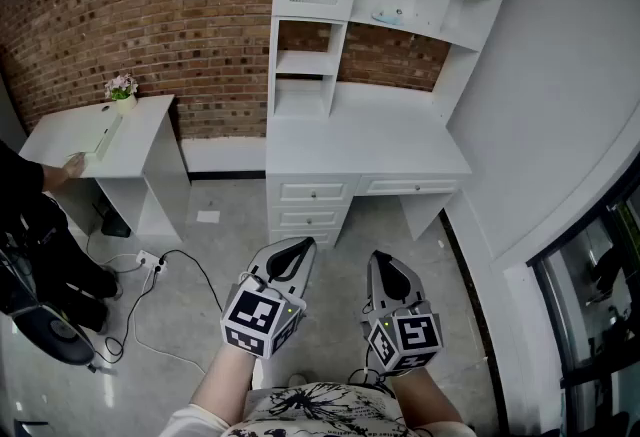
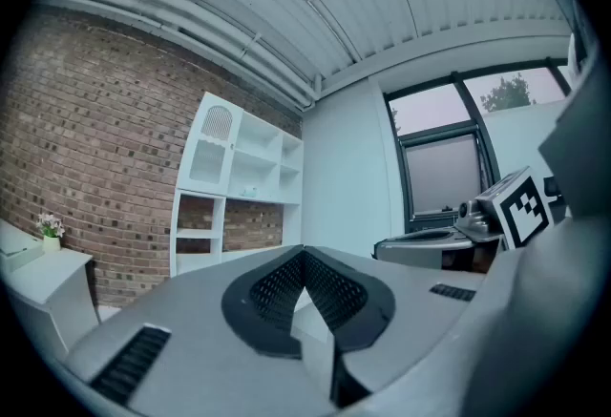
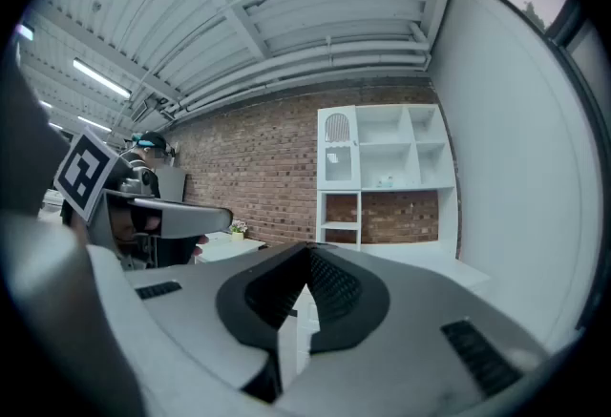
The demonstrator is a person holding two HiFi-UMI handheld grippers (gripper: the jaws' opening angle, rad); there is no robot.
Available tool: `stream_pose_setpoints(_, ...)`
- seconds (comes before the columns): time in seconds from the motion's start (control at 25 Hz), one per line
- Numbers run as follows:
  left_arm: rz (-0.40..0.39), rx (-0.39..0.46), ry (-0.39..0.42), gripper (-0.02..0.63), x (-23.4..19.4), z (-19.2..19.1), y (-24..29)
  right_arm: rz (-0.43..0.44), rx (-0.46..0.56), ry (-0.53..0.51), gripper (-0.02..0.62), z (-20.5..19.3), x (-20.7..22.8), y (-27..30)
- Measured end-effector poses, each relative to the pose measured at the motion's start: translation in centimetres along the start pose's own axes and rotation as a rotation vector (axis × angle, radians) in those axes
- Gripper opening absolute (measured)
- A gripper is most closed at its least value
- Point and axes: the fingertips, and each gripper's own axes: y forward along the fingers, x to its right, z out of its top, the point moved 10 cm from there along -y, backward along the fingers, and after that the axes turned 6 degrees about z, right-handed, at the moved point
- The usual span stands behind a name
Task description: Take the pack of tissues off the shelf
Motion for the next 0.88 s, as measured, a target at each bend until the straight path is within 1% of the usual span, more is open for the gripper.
stream_pose_setpoints(0.2,-0.003,0.023,0.052,0.013,0.5,0.5,-1.3,-0.004,0.013,0.000,0.003,0.1,-0.4,-0.6)
stream_pose_setpoints(0.4,0.012,-0.005,0.072,0.012,0.6,0.5,-1.6,0.001,0.021,0.008,0.003,-0.1,-0.3,-0.5)
stream_pose_setpoints(0.52,0.016,-0.002,0.066,0.013,0.5,0.4,-1.3,-0.016,0.028,0.021,0.003,-0.2,0.0,-0.3)
stream_pose_setpoints(0.64,0.018,0.007,0.058,0.012,0.1,0.1,-0.5,-0.057,0.032,0.023,0.004,-0.5,0.8,0.0)
stream_pose_setpoints(0.72,0.017,-0.003,0.043,0.012,-0.1,-0.3,0.2,-0.076,0.022,0.023,0.004,-0.8,1.6,0.2)
stream_pose_setpoints(0.88,0.036,0.000,0.036,0.012,-0.4,-1.4,1.9,-0.085,0.007,0.030,0.005,-1.5,3.4,1.0)
